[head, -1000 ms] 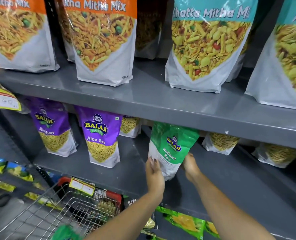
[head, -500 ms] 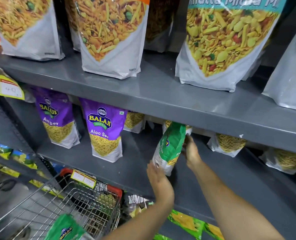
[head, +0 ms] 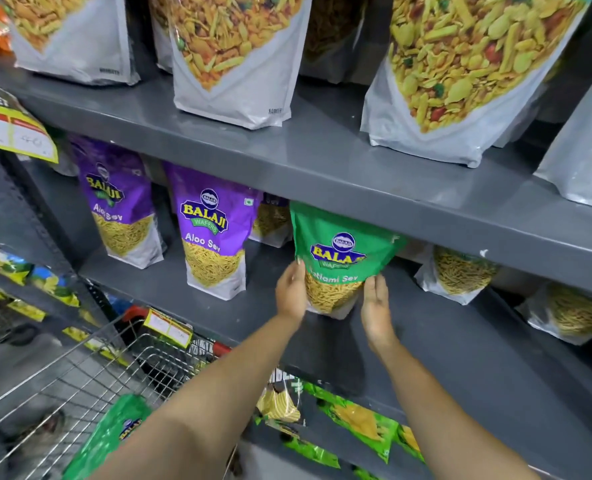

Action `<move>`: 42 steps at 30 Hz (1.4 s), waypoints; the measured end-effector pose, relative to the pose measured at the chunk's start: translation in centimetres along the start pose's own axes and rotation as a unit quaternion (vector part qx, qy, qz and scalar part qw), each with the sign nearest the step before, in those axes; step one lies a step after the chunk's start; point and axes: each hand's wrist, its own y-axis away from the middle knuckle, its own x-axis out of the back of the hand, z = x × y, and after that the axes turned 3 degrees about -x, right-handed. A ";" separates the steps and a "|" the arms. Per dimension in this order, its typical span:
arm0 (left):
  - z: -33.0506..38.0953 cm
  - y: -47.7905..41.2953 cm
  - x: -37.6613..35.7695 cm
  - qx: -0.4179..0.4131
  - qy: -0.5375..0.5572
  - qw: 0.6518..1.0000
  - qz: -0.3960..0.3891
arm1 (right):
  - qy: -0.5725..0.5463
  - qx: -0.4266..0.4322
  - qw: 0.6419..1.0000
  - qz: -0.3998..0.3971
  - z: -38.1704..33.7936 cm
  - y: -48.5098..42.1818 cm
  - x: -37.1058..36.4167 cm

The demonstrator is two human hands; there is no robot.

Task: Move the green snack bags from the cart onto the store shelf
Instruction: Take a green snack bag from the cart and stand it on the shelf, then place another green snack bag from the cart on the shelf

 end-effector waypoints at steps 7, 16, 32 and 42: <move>1.2 -1.6 -0.1 -0.024 -0.032 0.999 -0.037 | 0.028 0.049 0.998 0.000 1.6 0.4 -0.2; 0.1 -2.1 0.0 -0.014 -0.068 0.995 -0.066 | 0.019 0.003 1.000 0.019 0.4 1.3 -0.5; -3.1 9.8 34.5 0.025 -0.151 0.877 0.455 | 0.237 0.094 0.884 -0.391 5.0 17.0 -21.2; -20.4 10.7 41.7 0.372 -0.019 0.836 0.403 | 0.524 -0.158 0.624 -0.557 21.2 19.0 -33.2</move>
